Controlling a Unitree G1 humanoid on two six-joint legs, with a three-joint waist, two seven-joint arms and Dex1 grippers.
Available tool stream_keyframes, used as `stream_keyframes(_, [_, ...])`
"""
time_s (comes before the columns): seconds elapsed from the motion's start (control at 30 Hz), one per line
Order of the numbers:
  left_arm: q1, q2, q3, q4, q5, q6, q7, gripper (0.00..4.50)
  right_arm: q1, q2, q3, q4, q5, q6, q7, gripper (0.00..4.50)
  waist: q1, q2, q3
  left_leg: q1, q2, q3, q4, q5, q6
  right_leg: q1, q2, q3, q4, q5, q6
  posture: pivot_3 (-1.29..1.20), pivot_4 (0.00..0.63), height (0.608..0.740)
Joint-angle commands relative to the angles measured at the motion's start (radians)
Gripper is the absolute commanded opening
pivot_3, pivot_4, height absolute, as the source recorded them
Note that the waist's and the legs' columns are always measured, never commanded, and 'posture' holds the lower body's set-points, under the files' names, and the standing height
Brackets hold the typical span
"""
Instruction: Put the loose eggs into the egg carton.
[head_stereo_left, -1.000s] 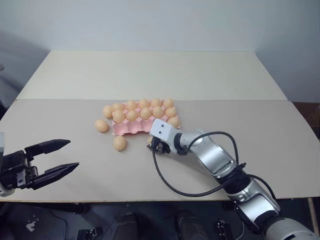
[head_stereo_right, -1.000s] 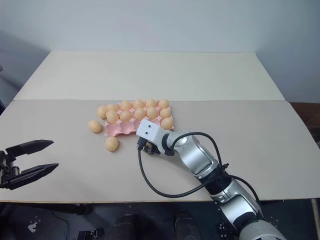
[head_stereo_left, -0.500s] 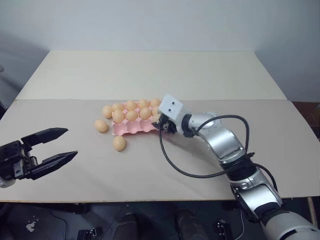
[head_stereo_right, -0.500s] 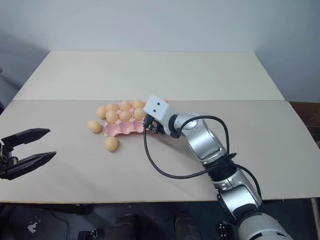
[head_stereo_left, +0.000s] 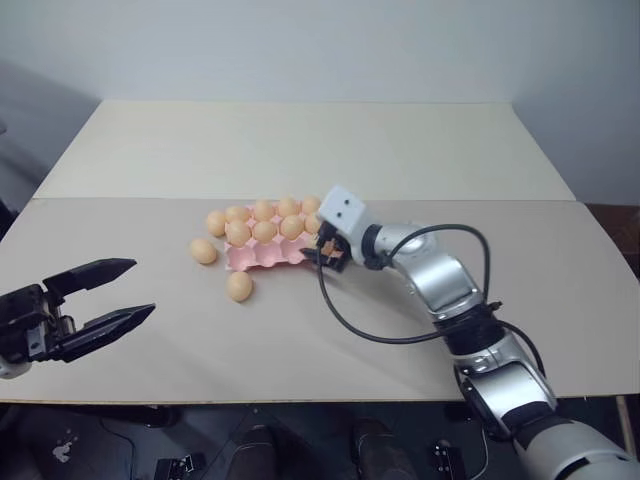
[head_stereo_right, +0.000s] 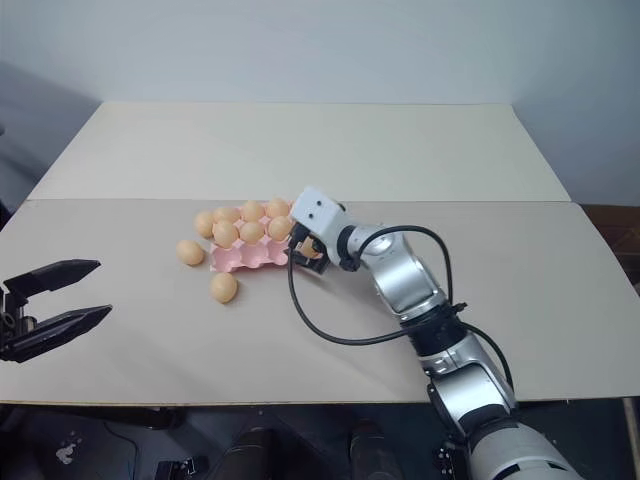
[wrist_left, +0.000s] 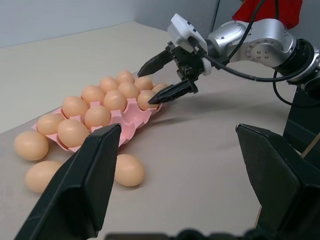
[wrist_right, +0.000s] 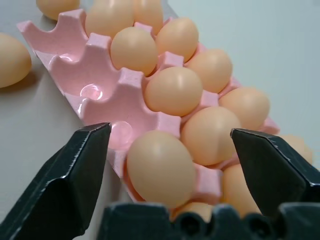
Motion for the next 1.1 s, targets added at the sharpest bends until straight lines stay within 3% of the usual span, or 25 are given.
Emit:
stream_keyframes(0.03, [0.007,0.011,0.042,-0.002,-0.008,-0.002,-0.01,3.97,-0.002,-0.055,-0.081,-0.152,0.065,0.053,0.052,4.45,0.0,0.0,0.0,0.0,0.0,0.0,0.0,0.0,0.0,0.0,0.0,0.0,0.0,0.0,0.0,0.0,0.15,0.74])
stream_keyframes(0.27, [0.034,0.016,0.061,0.012,0.002,-0.003,-0.028,3.97,0.099,-0.261,-0.227,-0.366,0.273,0.122,0.242,4.45,0.002,0.0,0.0,0.0,0.0,0.0,0.0,0.0,0.0,0.001,0.0,0.0,-0.001,0.0,0.0,0.0,0.15,0.74])
stream_keyframes(0.5, [0.096,-0.008,0.06,0.017,0.046,-0.025,-0.056,3.97,0.358,-0.432,-0.374,-0.399,0.388,-0.074,0.42,4.45,0.002,0.0,0.0,0.0,0.0,0.001,0.0,0.0,0.0,0.002,0.0,0.0,-0.003,0.0,0.0,0.0,0.15,0.74])
stream_keyframes(0.83, [0.077,-0.011,0.01,0.015,0.095,-0.035,-0.029,3.97,0.417,-0.463,-0.401,-0.374,0.416,-0.18,0.442,4.45,0.003,0.0,0.0,0.001,0.0,0.001,0.0,0.0,0.0,0.002,0.0,0.001,-0.002,0.0,0.0,0.0,0.15,0.74])
stream_keyframes(1.1, [-0.047,0.027,-0.237,-0.056,0.189,0.109,0.25,3.97,0.445,-0.525,-0.462,-0.381,0.476,-0.224,0.495,4.45,0.02,-0.001,0.0,0.001,-0.001,0.001,0.001,0.0,0.0,0.003,0.0,0.001,-0.003,0.0,0.0,0.0,0.15,0.74])
